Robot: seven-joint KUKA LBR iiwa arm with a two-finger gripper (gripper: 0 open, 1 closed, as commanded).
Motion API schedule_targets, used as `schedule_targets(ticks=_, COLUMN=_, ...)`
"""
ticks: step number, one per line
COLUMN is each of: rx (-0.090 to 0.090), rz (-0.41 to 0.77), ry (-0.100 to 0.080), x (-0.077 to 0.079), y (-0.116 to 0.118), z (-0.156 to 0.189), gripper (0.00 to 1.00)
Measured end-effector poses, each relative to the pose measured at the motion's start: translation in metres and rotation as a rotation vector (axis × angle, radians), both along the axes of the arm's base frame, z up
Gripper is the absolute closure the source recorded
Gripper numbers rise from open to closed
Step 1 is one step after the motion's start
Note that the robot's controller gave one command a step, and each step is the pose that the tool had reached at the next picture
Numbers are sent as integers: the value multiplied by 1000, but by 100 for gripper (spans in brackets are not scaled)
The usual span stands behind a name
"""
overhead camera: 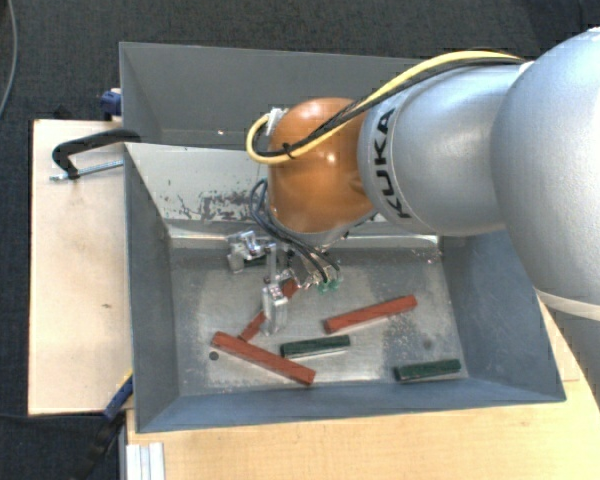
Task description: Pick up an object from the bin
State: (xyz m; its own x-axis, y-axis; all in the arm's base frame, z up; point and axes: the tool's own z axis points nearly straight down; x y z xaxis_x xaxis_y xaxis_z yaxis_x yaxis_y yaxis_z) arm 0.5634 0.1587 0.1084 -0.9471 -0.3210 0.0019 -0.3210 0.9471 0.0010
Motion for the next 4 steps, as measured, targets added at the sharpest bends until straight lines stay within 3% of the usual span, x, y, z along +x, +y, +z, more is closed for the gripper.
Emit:
schedule_targets(ticks=1, rx=1, rz=-26, ry=-3, x=-27, y=-12, z=3, gripper=0)
schedule_targets(ticks=2, rx=3, rz=103, ry=-9, x=-10, y=-19, z=-22, gripper=0)
schedule_targets(ticks=3, rx=3, rz=167, ry=-8, x=11, y=-21, z=-37, gripper=100)
schedule_targets(ticks=4, rx=3, rz=167, ry=-7, x=11, y=-21, z=-37, gripper=100)
